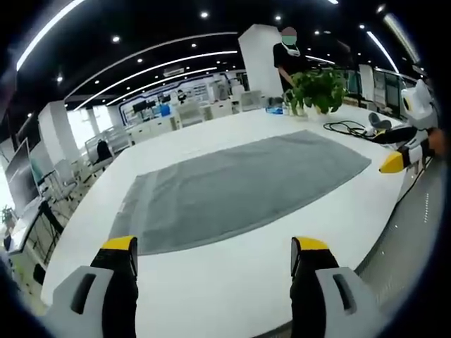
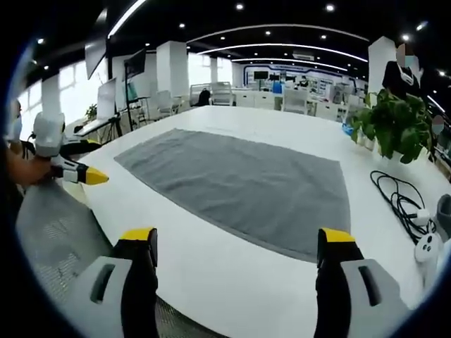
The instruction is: Fold the towel on the table until its edges align and the towel forms a compact rectangular stack.
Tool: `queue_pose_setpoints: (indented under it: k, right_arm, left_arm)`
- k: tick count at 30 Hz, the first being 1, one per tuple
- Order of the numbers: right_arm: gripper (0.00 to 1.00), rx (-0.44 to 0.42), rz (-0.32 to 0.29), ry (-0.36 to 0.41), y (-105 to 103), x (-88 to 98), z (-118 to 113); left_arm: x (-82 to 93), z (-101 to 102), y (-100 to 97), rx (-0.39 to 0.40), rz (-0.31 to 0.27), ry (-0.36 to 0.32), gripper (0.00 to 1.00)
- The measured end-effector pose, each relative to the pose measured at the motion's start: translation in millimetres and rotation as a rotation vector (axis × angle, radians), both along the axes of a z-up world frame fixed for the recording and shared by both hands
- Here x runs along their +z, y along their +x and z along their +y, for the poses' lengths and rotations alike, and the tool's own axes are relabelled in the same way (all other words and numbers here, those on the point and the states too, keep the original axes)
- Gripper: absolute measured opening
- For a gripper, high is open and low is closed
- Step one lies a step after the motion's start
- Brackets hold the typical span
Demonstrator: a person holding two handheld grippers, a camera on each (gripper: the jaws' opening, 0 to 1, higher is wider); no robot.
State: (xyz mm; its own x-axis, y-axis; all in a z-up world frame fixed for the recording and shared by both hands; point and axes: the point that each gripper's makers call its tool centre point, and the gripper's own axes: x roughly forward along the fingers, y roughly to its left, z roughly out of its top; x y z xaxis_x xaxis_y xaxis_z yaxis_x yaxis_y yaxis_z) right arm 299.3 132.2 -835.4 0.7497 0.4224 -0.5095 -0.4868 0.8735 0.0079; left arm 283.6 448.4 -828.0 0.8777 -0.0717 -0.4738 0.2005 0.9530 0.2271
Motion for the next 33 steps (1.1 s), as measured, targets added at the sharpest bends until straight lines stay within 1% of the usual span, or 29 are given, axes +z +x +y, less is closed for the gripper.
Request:
queue_pose_setpoints:
  k: [3, 6, 9, 13, 16, 21, 26, 29, 32, 33]
  right_arm:
    - [0.95, 0.006, -0.006, -0.005, -0.3, 0.5, 0.5]
    - [0.95, 0.002, 0.007, -0.002, -0.2, -1.4, 0.1]
    - [0.94, 0.011, -0.002, -0.023, -0.7, -1.1, -0.3]
    - [0.95, -0.001, -0.005, -0.027, 1.0, -0.6, -2.6]
    - [0.95, 0.005, -0.021, -0.032, 0.6, 1.4, -2.7]
    - [0.95, -0.015, -0.021, -0.031, 2.9, 2.6, -6.4]
    - [0.95, -0.015, -0.028, -0.014, 3.4, 4.7, -5.2]
    - [0.95, -0.007, -0.021, -0.02, 2.1, 3.0, -4.3]
    - [0.95, -0.011, -0.028, -0.023, 2.4, 3.7, -5.5]
    - [0.95, -0.013, -0.027, -0.023, 2.5, 3.6, -5.9]
  left_arm:
    - [0.6, 0.9, 0.6, 0.001, -0.006, -0.004, 0.92]
    - [-0.5, 0.2, 0.3, -0.003, -0.001, -0.004, 0.92]
    - [2.8, -1.4, 0.8, -0.005, -0.018, -0.025, 0.92]
    - [1.5, -1.9, 1.2, -0.01, -0.014, -0.028, 0.93]
    - [2.3, -3.2, 0.9, -0.015, -0.017, -0.028, 0.93]
    - [-0.4, -2.9, 1.4, -0.017, -0.009, -0.026, 0.93]
    - [-3.0, -5.3, 0.9, -0.032, 0.002, -0.02, 0.92]
    - [-3.6, -5.6, 0.6, -0.032, 0.005, -0.021, 0.92]
    - [-3.0, -7.1, 0.4, -0.038, 0.004, -0.02, 0.92]
    - [-4.2, -7.9, -0.2, -0.04, 0.012, -0.022, 0.92]
